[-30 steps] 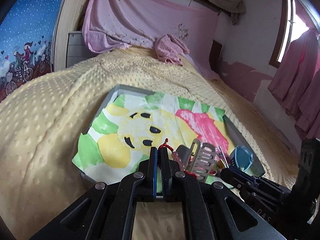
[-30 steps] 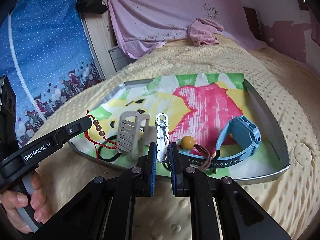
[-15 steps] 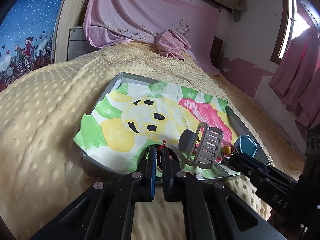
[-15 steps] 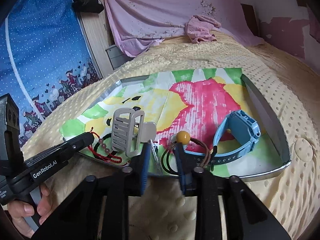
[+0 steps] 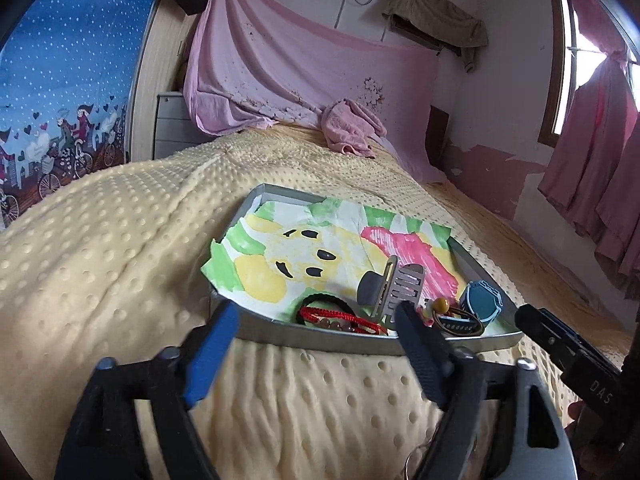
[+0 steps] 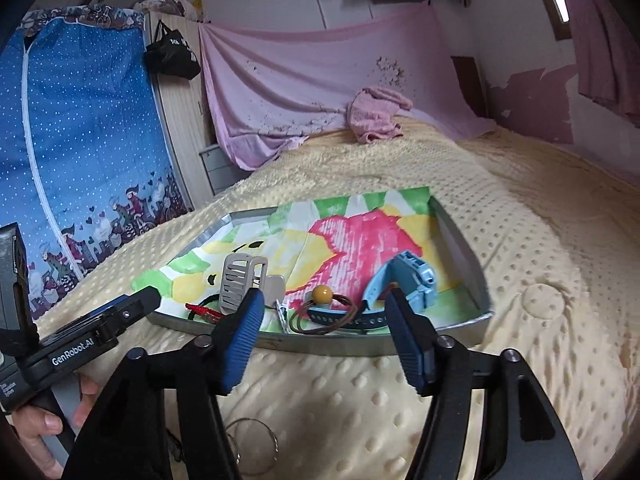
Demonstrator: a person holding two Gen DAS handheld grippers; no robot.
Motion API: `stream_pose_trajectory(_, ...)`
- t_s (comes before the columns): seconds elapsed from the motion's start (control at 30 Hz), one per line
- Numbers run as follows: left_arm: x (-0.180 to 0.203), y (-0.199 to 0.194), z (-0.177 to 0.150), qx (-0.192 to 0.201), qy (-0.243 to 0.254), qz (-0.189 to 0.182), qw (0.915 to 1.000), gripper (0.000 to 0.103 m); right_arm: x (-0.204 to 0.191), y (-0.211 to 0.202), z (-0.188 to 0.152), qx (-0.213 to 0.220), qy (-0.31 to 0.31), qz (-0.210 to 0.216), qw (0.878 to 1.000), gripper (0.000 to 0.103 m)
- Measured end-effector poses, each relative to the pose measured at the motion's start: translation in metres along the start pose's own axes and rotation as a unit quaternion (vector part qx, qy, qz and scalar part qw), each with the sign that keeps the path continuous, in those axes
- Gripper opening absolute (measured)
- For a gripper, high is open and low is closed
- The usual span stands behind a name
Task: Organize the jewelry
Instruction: 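Lower both tools into the tray and open them to drop the items, then withdraw both open tools from the tray toward the black keychain and rings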
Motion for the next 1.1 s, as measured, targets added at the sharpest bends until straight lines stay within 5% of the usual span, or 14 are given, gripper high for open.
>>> stream_pose_trajectory(0.23,0.004,-0.037,-0.017,0.046,0.030,0.012,0.9984,0.103,0.008,-0.030,-0.010,0.030,0.003,-0.006,1.000,0.097)
stream_pose_trajectory(0.6,0.001,-0.085,-0.039,0.082,0.046,0.011,0.9955,0.103,-0.002,-0.084,-0.027,0.050,-0.025,-0.025,0.998,0.099)
stream_pose_trajectory(1.1,-0.003,-0.122,-0.071,0.061,0.060,0.007,0.9963,0.103,-0.006,-0.139,-0.056,0.030,-0.039,-0.039,0.998,0.099)
Point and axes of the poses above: each gripper's, at about its wrist camera, not at the fingertips, and y roughly the way its jaws point, x to its right, z to its top, the point moved 2 cm from there along y, roughly the way its jaws point, and after that the axes turned 1 degree about -x, right-handed, at the moved point
